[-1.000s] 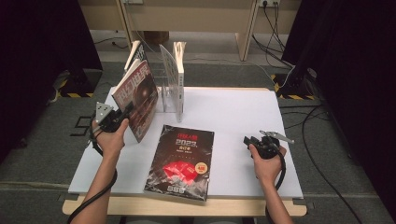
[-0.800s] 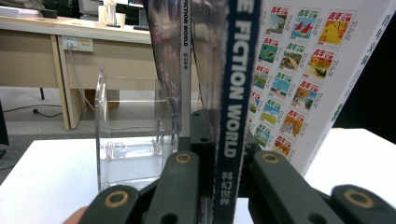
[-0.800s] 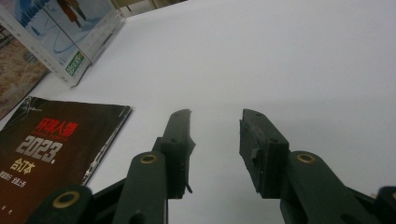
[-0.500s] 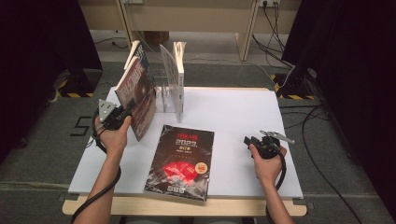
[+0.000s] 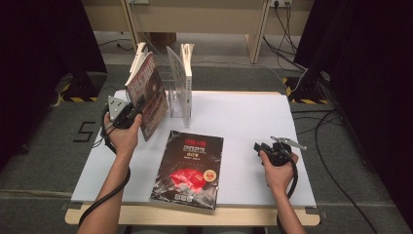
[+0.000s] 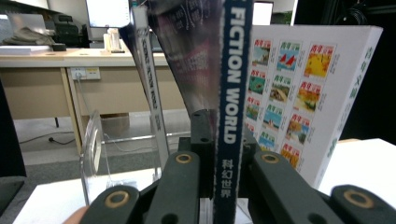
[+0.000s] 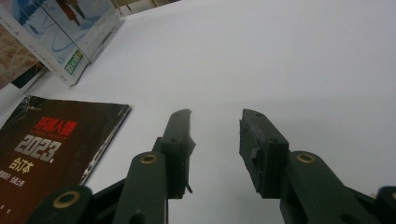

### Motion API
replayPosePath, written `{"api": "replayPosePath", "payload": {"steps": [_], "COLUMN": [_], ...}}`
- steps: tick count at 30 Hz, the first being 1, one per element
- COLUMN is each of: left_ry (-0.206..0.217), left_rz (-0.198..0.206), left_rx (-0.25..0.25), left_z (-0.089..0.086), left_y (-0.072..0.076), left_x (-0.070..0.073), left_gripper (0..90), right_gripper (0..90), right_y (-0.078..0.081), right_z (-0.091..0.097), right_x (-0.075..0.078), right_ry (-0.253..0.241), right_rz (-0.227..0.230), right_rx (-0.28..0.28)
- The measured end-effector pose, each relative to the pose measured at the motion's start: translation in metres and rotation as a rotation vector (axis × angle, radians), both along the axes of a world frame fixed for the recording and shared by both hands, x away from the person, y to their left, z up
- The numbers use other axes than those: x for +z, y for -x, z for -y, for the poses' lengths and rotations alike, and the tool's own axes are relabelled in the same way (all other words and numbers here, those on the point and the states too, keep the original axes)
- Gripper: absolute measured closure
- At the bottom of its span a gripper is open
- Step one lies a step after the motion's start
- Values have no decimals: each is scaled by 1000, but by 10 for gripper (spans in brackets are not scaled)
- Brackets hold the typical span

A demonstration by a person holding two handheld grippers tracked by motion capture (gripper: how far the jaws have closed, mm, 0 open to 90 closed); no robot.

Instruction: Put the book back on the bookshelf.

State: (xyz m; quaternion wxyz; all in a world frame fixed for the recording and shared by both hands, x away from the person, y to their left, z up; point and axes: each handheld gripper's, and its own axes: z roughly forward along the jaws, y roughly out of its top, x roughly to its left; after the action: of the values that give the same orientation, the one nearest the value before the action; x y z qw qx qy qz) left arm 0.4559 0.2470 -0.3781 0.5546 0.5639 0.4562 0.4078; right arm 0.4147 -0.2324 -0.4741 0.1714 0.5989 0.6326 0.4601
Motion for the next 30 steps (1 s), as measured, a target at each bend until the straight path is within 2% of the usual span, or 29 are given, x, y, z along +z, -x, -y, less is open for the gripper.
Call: {"api": "replayPosePath", "payload": {"steps": [3,7,20,25,30], "left_ry": [-18,-9,-39,-39,-46], "left_rz": [9,17,33,30,47], "left_rx": [0,0,45,51,68], "left_z": [3,5,8,9,10], "left_y": [-3,-11,-29,-38,-42], "left_x": [5,10,20,20,17], "left_gripper": [837,837,837,837,837], "right_gripper": [636,636,636,637,637], "right_y": [0,-1,-1,0,-1], "right_z": [0,0,1,0,1], "right_x": [0,-1,-1,-1,-2], "right_ry": [-2,6,3,7,-1], "right_rz": [3,1,5,5,-3], "right_rx": [-2,2,7,4,2]}}
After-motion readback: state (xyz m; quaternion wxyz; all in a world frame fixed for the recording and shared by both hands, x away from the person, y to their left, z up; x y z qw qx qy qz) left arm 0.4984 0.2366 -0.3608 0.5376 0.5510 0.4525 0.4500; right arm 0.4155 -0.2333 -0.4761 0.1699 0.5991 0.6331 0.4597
